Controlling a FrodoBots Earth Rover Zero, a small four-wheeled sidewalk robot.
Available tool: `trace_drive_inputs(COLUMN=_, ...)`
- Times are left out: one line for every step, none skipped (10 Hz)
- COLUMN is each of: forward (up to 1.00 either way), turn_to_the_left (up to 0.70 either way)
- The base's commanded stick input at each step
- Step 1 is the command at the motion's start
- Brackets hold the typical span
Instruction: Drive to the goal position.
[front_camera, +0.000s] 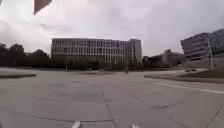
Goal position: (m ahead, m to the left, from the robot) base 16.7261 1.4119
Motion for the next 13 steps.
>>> trace_drive_inputs(forward=0.70, turn_to_the_left=0.35)
trace_drive_inputs(forward=0.70, turn_to_the_left=0.35)
trace_drive_inputs(forward=0.70, turn_to_the_left=0.35)
trace_drive_inputs(forward=0.70, turn_to_the_left=0.25)
trace_drive_inputs(forward=0.70, turn_to_the_left=0.02)
trace_drive_inputs(forward=0.70, turn_to_the_left=0.00)
trace_drive_inputs(forward=0.70, turn_to_the_left=0.00)
trace_drive_inputs(forward=0.70, turn_to_the_left=0.00)
trace_drive_inputs(forward=0.70, turn_to_the_left=0.00)
trace_drive_inputs(forward=0.70, turn_to_the_left=0.00)
trace_drive_inputs(forward=0.70, turn_to_the_left=0.00)
trace_drive_inputs(forward=0.70, turn_to_the_left=0.00)
trace_drive_inputs(forward=0.70, turn_to_the_left=0.00)
